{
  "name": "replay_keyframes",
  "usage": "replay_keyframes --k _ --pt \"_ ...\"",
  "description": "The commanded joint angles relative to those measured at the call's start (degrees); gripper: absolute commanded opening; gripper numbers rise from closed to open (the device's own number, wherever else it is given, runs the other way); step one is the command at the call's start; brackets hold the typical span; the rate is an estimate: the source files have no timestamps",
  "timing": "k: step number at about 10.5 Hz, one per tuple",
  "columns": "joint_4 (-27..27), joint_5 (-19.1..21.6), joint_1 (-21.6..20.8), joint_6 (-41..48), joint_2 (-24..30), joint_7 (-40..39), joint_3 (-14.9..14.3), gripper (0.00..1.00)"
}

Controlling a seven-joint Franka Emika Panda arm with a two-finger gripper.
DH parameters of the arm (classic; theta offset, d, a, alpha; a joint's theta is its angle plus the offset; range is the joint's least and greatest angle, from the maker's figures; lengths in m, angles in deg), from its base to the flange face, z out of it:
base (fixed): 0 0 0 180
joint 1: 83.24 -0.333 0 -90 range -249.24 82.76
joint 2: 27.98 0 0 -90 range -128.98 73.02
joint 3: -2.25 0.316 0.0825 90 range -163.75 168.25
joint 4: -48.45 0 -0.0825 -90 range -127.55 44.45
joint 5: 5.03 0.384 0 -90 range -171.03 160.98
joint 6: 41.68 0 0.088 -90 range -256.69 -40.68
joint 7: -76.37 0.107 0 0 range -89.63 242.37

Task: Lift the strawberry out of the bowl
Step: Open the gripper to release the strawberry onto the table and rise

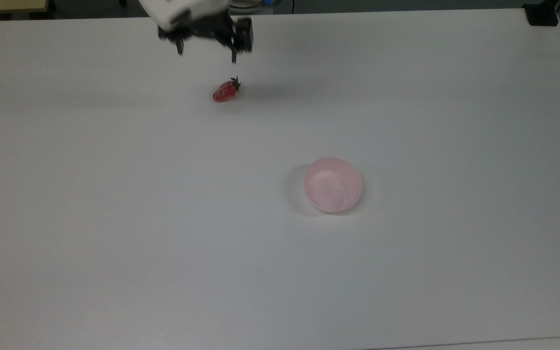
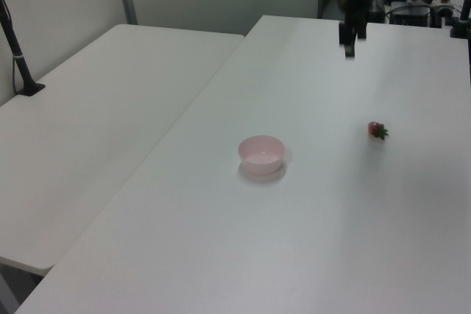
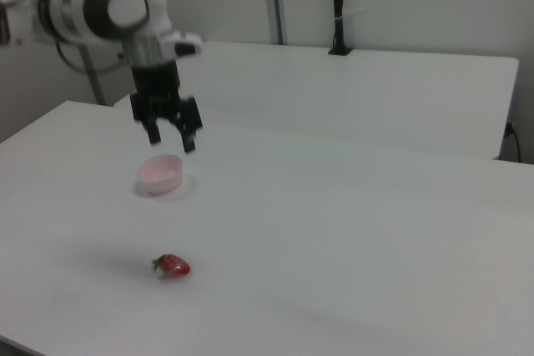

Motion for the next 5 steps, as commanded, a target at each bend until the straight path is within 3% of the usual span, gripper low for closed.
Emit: replay_keyframes --k 1,3,5 --pt "8.4 2.5 1.0 9.1 2.5 1.0 -0.3 1.0" --pt "8.7 2.8 0.9 10.1 5.1 6.3 -0.7 1.0" --pt "8.6 3.1 -0.4 9.2 5.7 6.5 -2.5 1.0"
